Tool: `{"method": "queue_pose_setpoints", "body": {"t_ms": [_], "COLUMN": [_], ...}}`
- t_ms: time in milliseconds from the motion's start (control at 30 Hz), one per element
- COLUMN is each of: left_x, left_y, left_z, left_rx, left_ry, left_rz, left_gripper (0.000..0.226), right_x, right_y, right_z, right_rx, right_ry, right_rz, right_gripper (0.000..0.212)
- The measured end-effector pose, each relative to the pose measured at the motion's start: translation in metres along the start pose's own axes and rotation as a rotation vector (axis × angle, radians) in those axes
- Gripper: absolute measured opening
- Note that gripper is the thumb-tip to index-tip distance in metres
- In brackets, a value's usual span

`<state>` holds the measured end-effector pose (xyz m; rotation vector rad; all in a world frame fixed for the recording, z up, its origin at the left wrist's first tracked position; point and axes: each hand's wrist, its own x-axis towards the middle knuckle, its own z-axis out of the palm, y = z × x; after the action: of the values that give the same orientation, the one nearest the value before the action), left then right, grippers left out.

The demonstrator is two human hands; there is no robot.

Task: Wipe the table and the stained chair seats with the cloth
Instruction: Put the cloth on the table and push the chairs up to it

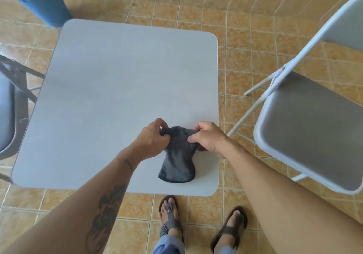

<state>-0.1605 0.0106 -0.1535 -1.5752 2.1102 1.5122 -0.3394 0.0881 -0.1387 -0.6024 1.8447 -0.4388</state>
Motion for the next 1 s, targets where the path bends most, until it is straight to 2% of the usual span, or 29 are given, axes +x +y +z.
{"method": "queue_pose_setpoints", "body": {"t_ms": [100,200,267,400,567,867,933,1000], "left_x": [0.005,0.009,0.009,-0.004,-0.028,-0.100,-0.129,-0.139], "left_y": [-0.001,0.004,0.008,0.018,0.045,0.222,0.293,0.314], "left_z": [-0.002,0.001,0.002,0.002,-0.005,0.003,0.041,0.045], "left_rx": [0.065,0.168,0.231,0.229,0.199,0.007,-0.021,-0.069], "left_ry": [0.018,0.106,0.185,0.299,0.272,0.290,0.265,0.267], "left_rz": [0.011,-0.020,-0.057,-0.065,-0.005,0.162,0.260,0.280], "left_gripper": [0.017,0.022,0.028,0.033,0.032,0.029,0.029,0.029], "right_x": [0.004,0.005,0.004,-0.011,-0.052,-0.198,-0.259,-0.270], "right_y": [0.002,0.000,-0.001,0.002,0.021,0.043,0.075,0.079], "right_z": [-0.004,-0.001,-0.002,-0.019,-0.056,-0.207,-0.275,-0.297], "right_rx": [-0.174,-0.330,-0.345,-0.351,-0.359,-0.408,-0.415,-0.431], "right_ry": [0.038,0.177,0.242,0.270,0.251,0.318,0.403,0.421], "right_rz": [-0.013,-0.081,-0.123,-0.185,-0.232,-0.363,-0.384,-0.414], "right_gripper": [0.019,0.020,0.025,0.029,0.040,0.048,0.050,0.049]}}
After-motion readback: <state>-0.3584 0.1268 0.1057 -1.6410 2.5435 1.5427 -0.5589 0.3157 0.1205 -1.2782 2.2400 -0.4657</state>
